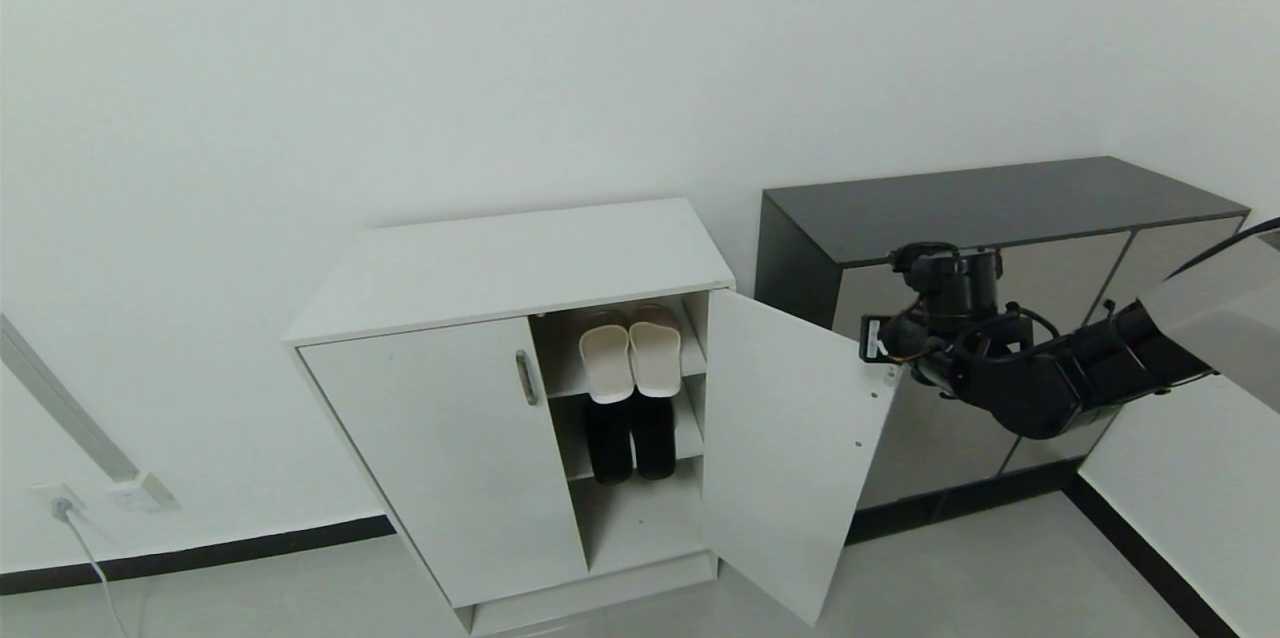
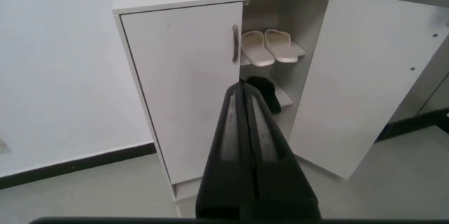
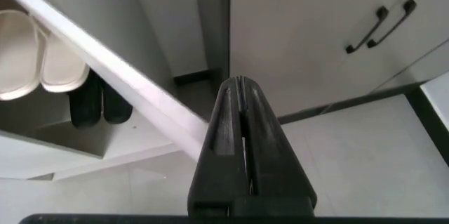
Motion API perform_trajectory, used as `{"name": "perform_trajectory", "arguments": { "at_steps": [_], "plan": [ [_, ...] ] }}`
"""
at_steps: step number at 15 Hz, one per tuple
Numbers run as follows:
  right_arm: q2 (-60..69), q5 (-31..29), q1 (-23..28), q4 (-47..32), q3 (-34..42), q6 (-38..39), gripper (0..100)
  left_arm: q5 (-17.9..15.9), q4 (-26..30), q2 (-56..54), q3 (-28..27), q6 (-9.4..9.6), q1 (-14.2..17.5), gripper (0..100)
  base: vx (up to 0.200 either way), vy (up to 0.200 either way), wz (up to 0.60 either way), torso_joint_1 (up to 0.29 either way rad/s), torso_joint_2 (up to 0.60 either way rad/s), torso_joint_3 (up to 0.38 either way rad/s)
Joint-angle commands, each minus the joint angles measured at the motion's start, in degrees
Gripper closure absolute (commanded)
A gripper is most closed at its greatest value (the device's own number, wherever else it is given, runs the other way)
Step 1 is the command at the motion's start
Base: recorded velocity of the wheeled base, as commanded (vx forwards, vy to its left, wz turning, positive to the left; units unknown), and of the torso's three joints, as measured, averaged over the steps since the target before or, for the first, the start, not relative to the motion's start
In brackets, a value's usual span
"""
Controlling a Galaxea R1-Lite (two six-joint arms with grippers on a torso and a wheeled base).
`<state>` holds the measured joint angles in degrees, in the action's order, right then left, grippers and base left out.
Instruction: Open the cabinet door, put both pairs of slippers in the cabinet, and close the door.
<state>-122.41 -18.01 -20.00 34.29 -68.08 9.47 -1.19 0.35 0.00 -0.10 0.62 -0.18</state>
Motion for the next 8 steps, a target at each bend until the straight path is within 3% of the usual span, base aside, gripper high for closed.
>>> {"name": "perform_trajectory", "arguments": {
  "at_steps": [1,8],
  "plan": [
    [-0.29,0.08,-0.03,-0.45,0.14,0.02,100,0.05,0.00,0.00,0.01,-0.01,0.01,100,0.000,0.000,0.00,0.000,0.00,0.000],
    [-0.47,0.95,-0.12,-3.09,0.14,0.37,100,-0.04,0.00,0.09,0.01,-0.01,0.01,100,0.000,0.000,0.00,0.000,0.00,0.000]
  ]
}}
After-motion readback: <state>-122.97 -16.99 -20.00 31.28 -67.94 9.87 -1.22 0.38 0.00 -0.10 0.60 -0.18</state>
